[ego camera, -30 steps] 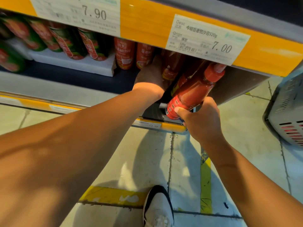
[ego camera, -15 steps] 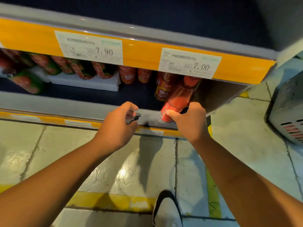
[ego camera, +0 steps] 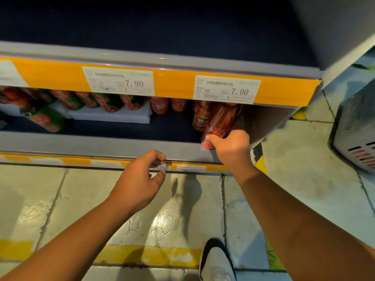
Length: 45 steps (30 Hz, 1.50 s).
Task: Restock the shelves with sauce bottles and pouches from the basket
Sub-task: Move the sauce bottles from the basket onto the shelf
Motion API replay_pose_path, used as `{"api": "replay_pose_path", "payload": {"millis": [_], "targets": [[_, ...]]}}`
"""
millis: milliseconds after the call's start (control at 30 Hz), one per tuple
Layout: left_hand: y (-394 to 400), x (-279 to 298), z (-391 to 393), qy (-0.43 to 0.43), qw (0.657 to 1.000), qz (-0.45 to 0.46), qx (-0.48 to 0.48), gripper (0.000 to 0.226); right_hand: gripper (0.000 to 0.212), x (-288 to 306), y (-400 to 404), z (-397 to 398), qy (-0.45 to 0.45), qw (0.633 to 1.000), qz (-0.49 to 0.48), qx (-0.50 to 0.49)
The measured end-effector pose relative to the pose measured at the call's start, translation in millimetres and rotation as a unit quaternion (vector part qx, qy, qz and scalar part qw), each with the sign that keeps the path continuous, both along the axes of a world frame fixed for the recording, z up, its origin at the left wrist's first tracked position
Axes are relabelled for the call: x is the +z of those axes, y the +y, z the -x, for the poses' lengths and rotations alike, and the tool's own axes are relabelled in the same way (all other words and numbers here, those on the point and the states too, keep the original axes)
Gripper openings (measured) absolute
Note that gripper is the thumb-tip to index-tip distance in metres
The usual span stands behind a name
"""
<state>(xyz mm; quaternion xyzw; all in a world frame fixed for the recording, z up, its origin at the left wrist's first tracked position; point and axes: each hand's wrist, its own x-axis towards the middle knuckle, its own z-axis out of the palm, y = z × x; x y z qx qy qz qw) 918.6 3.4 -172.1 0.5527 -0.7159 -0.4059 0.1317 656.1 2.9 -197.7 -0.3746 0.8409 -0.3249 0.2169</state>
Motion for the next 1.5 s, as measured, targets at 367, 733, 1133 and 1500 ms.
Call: {"api": "replay_pose_path", "payload": {"millis": [367,733,1133,1500], "targets": [[26,64,21,-0.048,0.994,0.02,-0.099,0.049,0.058,43,79,36,-0.071,0.971,-0.161,0.162],[85,184,49,-0.029,0.985,-0.144,-0.086,0.035,0.059,182,225,70,-0.063,0.971,-0.206,0.103],[215,409,54,-0.038,0.962,-0.269,-0.027,0.024,0.043,408,416,39,-0.163,0.958,-0.197,-0.129],[262,483,258,-0.047,0.964,-0.253,-0.058,0.02,0.037,459,479,196,-0.239,0.938,-0.18,-0.173]]}}
